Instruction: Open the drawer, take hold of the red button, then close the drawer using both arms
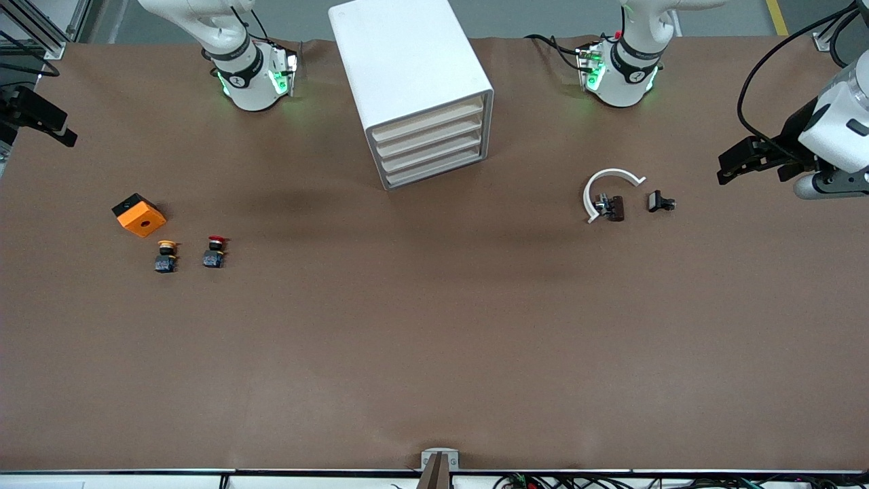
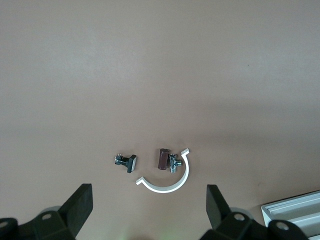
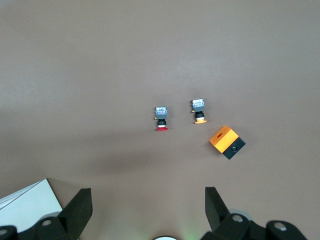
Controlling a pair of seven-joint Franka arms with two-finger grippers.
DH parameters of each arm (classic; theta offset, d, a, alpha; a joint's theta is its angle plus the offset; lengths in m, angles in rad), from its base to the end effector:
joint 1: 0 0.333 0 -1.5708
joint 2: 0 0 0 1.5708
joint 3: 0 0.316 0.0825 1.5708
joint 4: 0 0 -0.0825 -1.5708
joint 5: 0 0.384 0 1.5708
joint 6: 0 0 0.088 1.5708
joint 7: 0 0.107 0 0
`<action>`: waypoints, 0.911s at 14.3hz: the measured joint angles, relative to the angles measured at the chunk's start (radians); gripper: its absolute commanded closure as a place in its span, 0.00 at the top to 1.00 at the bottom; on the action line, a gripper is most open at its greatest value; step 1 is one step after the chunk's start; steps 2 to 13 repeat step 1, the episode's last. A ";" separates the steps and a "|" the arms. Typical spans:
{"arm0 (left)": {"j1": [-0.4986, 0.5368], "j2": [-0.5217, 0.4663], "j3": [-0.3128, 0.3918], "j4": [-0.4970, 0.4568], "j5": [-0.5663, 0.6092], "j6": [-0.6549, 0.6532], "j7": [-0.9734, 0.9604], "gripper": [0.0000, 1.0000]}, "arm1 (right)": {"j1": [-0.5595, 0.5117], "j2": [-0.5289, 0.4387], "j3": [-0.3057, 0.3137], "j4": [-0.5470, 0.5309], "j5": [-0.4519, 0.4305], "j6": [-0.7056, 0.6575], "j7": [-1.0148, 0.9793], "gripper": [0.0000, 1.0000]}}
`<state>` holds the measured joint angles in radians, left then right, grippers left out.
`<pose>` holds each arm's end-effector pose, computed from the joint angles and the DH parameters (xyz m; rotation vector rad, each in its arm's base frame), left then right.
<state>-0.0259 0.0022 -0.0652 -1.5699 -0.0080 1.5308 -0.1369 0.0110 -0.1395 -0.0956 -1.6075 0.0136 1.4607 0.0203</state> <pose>0.5484 -0.0509 0.6203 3.1367 0.0716 -0.0658 0.4967 -0.0446 0.6709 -3.1104 0.1595 0.0110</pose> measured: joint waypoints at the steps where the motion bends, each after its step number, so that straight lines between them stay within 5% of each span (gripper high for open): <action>1: 0.000 0.000 0.000 0.000 0.000 0.000 0.000 1.00 | 0.000 0.000 0.000 0.000 0.000 -0.002 0.010 1.00; 13: 0.000 0.000 0.000 0.000 0.000 0.000 0.000 1.00 | 0.000 0.000 0.000 0.000 0.000 -0.002 0.010 1.00</action>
